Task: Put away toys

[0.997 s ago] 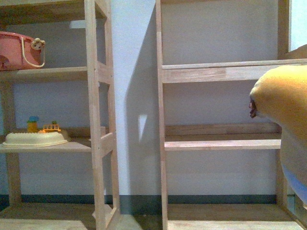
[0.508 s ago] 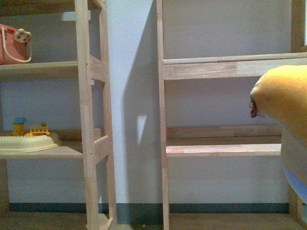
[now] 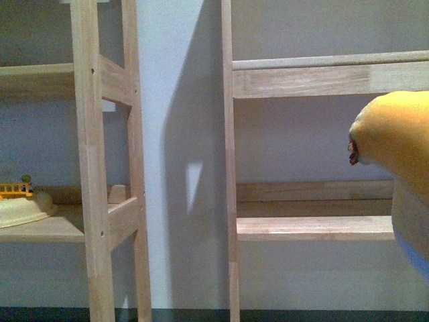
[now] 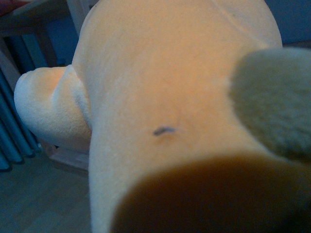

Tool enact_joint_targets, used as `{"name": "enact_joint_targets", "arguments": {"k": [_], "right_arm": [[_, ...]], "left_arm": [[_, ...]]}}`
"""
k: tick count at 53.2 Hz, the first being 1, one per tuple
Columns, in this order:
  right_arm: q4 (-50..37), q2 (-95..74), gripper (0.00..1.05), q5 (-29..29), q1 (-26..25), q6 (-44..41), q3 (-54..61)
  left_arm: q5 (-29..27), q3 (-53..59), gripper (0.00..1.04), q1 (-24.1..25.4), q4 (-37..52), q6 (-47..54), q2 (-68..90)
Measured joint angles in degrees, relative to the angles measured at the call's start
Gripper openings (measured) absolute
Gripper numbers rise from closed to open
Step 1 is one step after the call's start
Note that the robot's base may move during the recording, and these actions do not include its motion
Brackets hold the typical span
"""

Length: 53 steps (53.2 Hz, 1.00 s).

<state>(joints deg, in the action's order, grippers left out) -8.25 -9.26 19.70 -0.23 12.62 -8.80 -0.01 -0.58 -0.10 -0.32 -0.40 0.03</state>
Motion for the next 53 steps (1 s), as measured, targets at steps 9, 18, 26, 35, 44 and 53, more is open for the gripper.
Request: {"name": "enact_joint_targets", "arguments": {"k": [9, 18, 26, 35, 44, 53], "right_arm": [[0.0, -0.02, 0.21, -0.02, 0.0, 0.0, 0.0], [0.0, -0.02, 0.21, 0.0, 0.0, -0.02, 0.0], [0.0, -0.02, 0.21, -0.02, 0.0, 0.0, 0.0], [0.0, -0.02, 0.21, -0.02, 0.0, 0.0, 0.0], [0.0, -0.02, 0.21, -0.04, 0.0, 0.0, 0.0], [0.0, -0.02, 0.21, -0.04, 0.0, 0.0, 0.0]], "left_arm": [[0.02, 0.0, 0.99, 0.0, 0.0, 0.0, 0.0], [0.07, 0.02, 0.99, 0.0, 0.0, 0.0, -0.02], [0.04, 0.0, 0.99, 0.0, 0.0, 0.0, 0.0], [0.02, 0.0, 0.99, 0.0, 0.0, 0.0, -0.02], [0.02, 0.0, 0.99, 0.0, 0.0, 0.0, 0.0], [0.02, 0.0, 0.99, 0.0, 0.0, 0.0, 0.0]]}}
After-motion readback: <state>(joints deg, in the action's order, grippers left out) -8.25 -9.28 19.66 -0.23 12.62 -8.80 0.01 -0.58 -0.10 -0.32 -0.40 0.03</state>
